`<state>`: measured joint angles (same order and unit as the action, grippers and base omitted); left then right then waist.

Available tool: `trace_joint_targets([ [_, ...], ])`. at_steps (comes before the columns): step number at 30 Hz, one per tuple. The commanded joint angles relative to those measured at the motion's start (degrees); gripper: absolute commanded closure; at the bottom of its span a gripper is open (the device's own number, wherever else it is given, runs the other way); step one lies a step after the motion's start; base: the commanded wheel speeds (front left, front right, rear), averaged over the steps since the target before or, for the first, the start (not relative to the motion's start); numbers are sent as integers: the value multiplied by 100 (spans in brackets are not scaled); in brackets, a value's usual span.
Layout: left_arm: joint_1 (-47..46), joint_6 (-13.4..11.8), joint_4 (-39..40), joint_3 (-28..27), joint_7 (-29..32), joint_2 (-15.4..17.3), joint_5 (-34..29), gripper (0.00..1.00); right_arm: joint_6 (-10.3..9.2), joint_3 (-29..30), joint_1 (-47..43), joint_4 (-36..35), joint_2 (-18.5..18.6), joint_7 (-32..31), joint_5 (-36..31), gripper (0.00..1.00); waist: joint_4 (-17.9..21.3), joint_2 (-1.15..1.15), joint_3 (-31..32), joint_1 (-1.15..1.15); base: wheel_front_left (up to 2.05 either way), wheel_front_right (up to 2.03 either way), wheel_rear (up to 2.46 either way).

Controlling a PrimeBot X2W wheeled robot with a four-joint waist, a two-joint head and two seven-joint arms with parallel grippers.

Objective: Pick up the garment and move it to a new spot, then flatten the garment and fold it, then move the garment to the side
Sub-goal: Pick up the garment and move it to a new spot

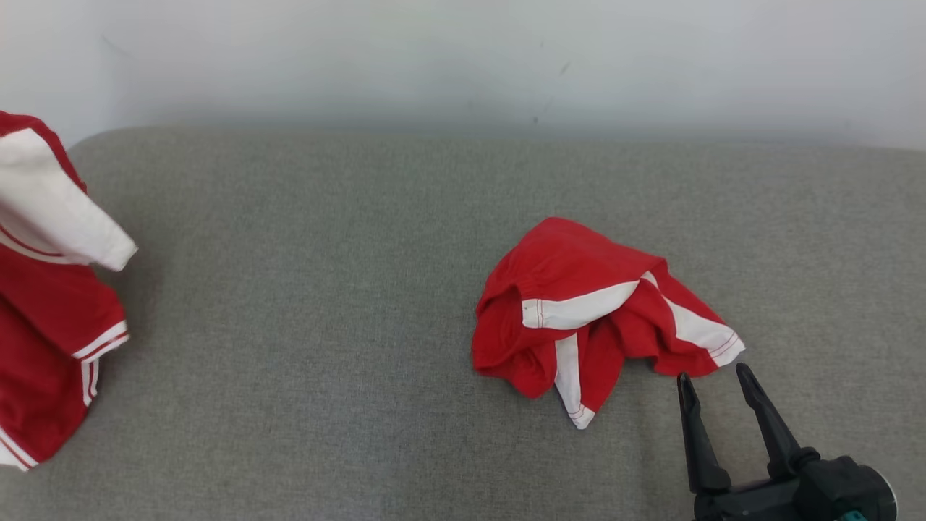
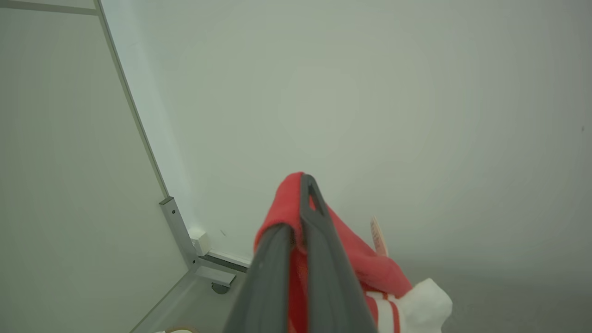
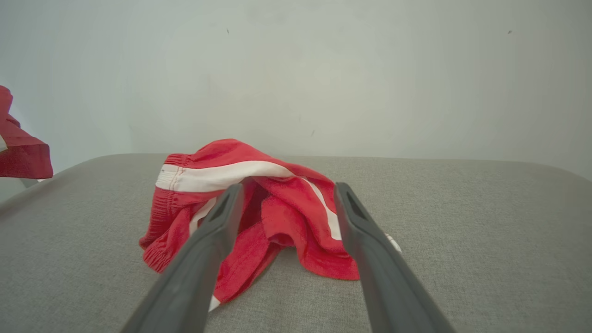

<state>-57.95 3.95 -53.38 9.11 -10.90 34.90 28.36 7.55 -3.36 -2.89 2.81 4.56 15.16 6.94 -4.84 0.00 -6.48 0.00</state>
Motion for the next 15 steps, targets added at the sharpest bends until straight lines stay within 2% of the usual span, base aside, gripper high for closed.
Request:
trace_joint_targets([
  [1, -22, -45, -225, 9, 38, -79, 55, 100, -12, 0, 96, -42, 36, 5, -44, 0, -129, 0, -288, 0, 0, 0, 0],
  [7, 163, -46, -1142, 51, 441, -331, 187, 100, -12, -63, 250, -67, 65, 6, -127, 0, -85, 0, -545, 0, 0, 0, 0],
  [15, 466, 106, -1750, -140, 611, -661, 576, 100, -12, -63, 277, -28, 7, 6, -129, 0, 9, 0, -610, 0, 0, 0, 0],
])
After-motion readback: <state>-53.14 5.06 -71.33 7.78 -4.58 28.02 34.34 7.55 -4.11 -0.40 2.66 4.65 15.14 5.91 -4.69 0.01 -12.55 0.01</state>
